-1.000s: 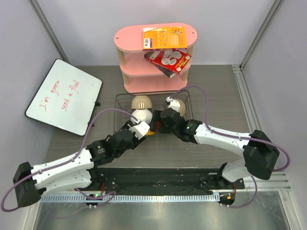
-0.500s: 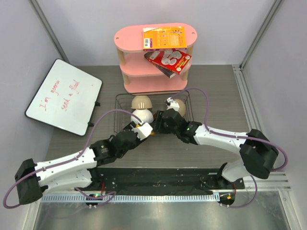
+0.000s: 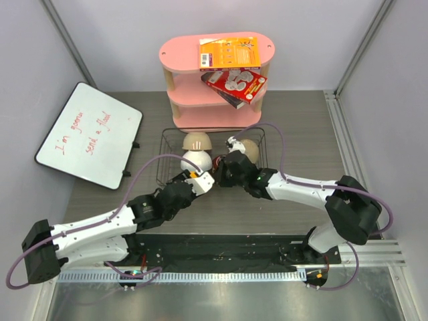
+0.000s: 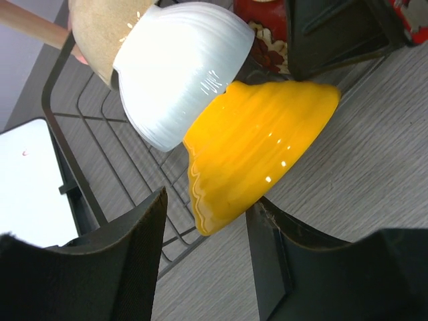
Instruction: Unload the bowls from the dish rack
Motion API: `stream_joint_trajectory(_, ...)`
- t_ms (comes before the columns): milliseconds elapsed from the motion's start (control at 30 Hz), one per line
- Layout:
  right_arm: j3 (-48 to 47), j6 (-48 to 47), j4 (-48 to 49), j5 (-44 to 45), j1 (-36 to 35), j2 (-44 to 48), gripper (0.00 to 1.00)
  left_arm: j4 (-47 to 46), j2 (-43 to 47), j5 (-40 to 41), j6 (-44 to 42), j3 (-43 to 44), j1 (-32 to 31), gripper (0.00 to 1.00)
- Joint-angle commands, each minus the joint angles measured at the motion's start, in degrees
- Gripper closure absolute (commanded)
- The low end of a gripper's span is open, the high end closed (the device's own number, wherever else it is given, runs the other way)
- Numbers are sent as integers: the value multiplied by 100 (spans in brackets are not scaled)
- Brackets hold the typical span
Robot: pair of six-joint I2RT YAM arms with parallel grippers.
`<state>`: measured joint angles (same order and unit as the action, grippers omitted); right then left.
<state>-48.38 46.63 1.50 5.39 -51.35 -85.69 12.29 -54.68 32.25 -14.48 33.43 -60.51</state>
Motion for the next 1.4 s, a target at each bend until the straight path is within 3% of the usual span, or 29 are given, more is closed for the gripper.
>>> stream_joint_trajectory(0,39,-14,-563,-1250,-217,-369,96,-816,282,370,-248,278,57,49)
stream_joint_trajectory(233,39,-49,-457,-1505,-235,-510,99,-904,317,203,-345,208,57,44)
stream_joint_trajectory(433,48,-75,-466,-1541,-235,-484,99,-983,-25,185,-231,129,57,48)
stream_joint_trajectory(567,57,-75,-492,-1488,-235,-449,99,-799,-52,115,-213,190,57,72)
stream_joint_trajectory(833,31,-58,-545,-1436,-235,-457,99,-202,352,-245,129,392,57,100)
stream_joint_trajectory(1067,4,-31,-624,-1356,-226,-466,98,265,502,-544,296,674,57,100)
stream_joint_trajectory(1233,13,4,-703,-1251,-235,-352,89,606,502,-798,463,980,57,100)
stream_joint_trajectory(1367,57,4,-712,-1145,-235,-194,62,1063,467,-1219,534,1341,57,100)
